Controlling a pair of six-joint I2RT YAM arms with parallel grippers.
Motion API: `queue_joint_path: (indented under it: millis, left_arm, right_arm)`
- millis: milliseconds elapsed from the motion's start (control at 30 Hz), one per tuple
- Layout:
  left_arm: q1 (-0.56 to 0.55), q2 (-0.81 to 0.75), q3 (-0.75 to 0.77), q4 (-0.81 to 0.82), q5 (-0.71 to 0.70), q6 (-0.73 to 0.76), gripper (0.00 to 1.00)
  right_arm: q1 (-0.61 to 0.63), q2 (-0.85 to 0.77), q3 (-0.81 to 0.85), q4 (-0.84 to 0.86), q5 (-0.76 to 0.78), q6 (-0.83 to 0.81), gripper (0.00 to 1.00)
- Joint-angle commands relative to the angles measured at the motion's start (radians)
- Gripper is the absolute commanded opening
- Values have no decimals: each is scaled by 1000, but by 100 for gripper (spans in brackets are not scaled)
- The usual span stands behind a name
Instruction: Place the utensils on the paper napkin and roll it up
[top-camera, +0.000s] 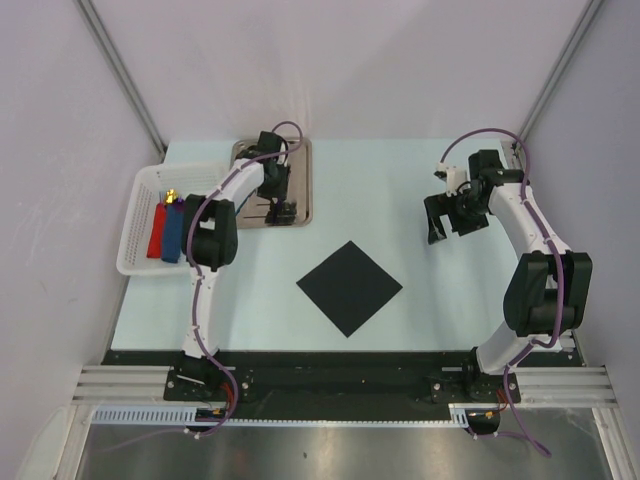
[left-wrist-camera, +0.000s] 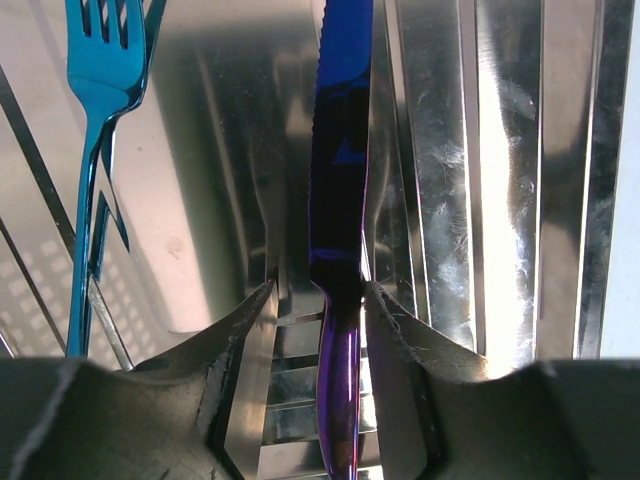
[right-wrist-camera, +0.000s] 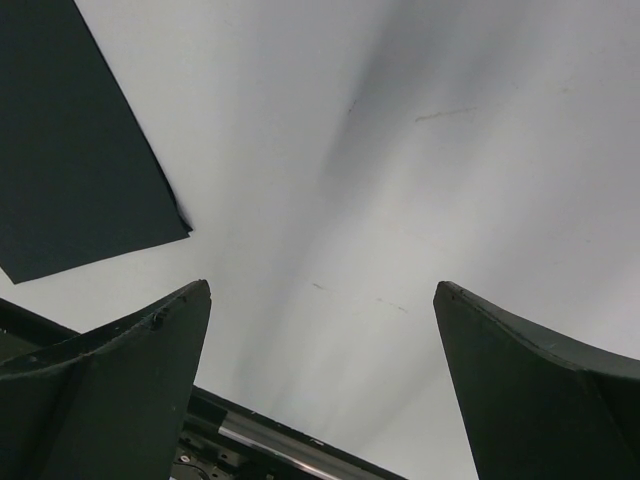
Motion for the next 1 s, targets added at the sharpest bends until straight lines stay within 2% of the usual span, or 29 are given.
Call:
queue_joint_path:
  millis: [0,133,367,467,500,667,700,833,967]
  left_arm:
    - [-6,21,36,-10,0,-29,45]
    - [-6,7,36,-39,37,-54,43]
    - [-6,-5,4,-75,102,-89,32]
    - [-6,-2,12,-93,103,-88,14]
    - [-6,-4,13,-96,99,-88,0]
    - [-6,-85,-8,-93,19,-132,0]
    - [-6,-141,-23,-78,4,-157,0]
    - [-8,-312,-170,-11,-14,-239,0]
    - [-24,-456,-281,-29,-32,-316,0]
  right_arm:
    - [-5,-2,46,-11,11,-26,100]
    - [-35,1,49,-13,11,-32,100]
    - [-37,4,57,-13,6,-30,100]
    - [-40,6,62,-11,12,-35,100]
    - [-42,6,63,-11,12,-35,100]
    - [-42,13,77,-8,-3,-32,100]
    - [-40,14,80,-6,-7,-26,100]
    - [-40,15,89,10,-17,-3,100]
    - [-49,-25,83,53,-8,31,100]
